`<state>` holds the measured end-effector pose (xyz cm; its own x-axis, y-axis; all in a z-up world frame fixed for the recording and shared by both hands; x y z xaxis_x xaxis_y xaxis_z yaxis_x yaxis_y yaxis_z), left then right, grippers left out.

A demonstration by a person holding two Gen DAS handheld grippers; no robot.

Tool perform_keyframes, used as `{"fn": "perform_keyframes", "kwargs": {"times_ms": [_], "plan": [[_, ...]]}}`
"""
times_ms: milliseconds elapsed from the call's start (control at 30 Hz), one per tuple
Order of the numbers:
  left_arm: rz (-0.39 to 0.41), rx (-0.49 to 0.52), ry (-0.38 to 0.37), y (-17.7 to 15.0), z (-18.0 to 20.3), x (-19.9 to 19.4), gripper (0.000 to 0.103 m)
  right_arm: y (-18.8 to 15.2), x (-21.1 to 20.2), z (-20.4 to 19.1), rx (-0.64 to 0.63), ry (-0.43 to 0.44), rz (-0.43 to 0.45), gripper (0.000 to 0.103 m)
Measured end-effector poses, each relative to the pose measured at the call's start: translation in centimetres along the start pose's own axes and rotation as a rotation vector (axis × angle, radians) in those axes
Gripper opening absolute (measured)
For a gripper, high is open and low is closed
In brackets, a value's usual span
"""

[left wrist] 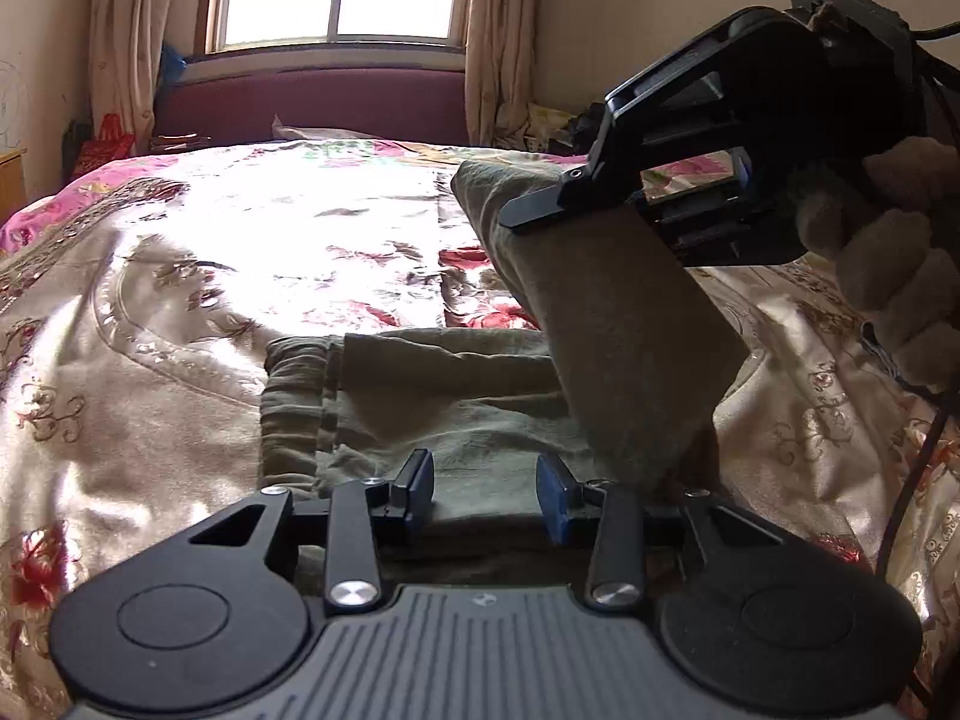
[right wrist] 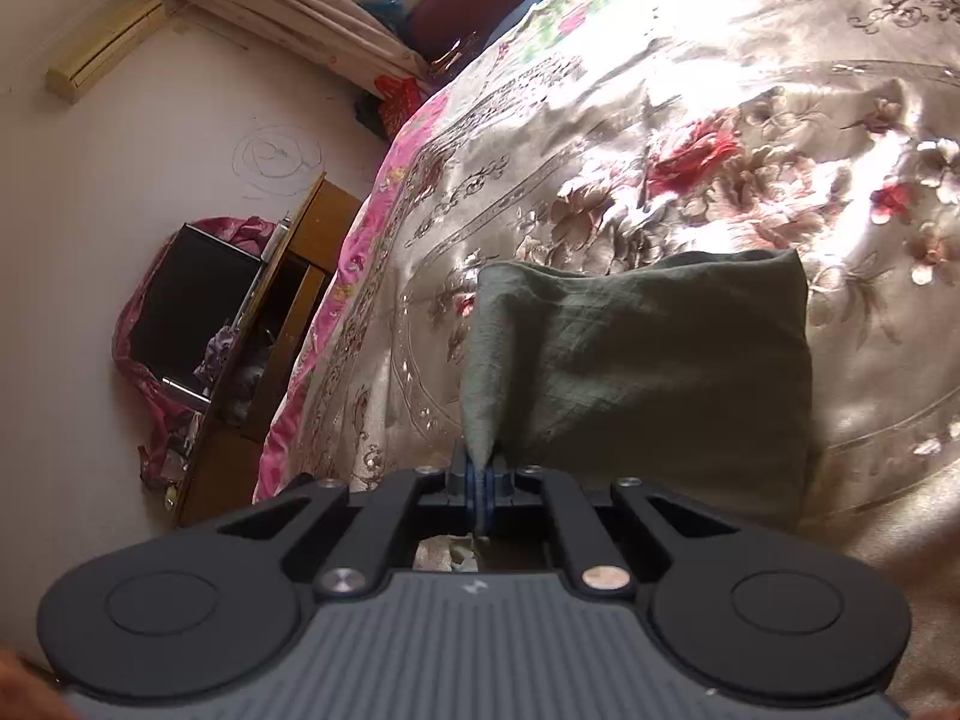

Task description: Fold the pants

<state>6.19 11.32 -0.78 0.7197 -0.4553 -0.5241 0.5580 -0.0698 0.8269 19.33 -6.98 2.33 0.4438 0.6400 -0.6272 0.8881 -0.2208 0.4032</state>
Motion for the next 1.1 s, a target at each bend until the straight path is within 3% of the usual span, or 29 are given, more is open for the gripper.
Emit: {"fn": "perform_keyframes", "kwargs": {"times_ms": [167,233,300,500,633,667,867,1100], "plan": [[0.033,-0.057,0.044,-0.8,-2.2,-1.9,0.052,-2.6,5.8,-2.1,-0.027,-0.096,-0.067,0.006],[0.042,-0.064,0.058,-1.0,-2.6,-2.5,0.052,-3.3,7.4,-2.0,-0.02,-0.128,-0.088,0.011],[0.043,-0.062,0.073,-1.1,-2.9,-3.0,0.053,-3.8,8.3,-2.2,-0.002,-0.107,-0.108,0.012],[0.022,-0.067,0.12,-1.3,-3.5,-4.0,0.053,-4.4,7.1,-3.0,-0.019,-0.074,-0.11,0.016],[0.019,-0.09,0.128,-1.4,-3.8,-4.1,0.053,-4.2,5.2,-3.2,0.007,-0.03,-0.102,0.033],[0.019,-0.093,0.129,-1.5,-3.7,-4.3,0.053,-4.3,4.6,-3.2,-0.004,-0.024,-0.094,0.033],[0.034,-0.097,0.196,-1.6,-4.7,-5.6,0.053,-5.4,1.7,-2.8,-0.14,-0.127,-0.008,0.033],[0.092,-0.086,0.249,-0.1,-5.1,-8.0,0.053,-5.5,6.8,-2.8,-0.155,-0.127,-0.087,0.033]]}}
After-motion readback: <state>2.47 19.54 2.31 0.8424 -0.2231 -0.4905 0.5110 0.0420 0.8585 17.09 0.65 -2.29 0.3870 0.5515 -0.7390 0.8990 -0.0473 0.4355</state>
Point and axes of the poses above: each gripper's, at about its wrist camera, not at the fingertips, and x roughly the way its jaws point, z to its right, y to its top, the point moved 2 cm from there along x, roughly the way its jaws point, and after that the axes turned 8 degrees about -y, right-handed, at the moved point
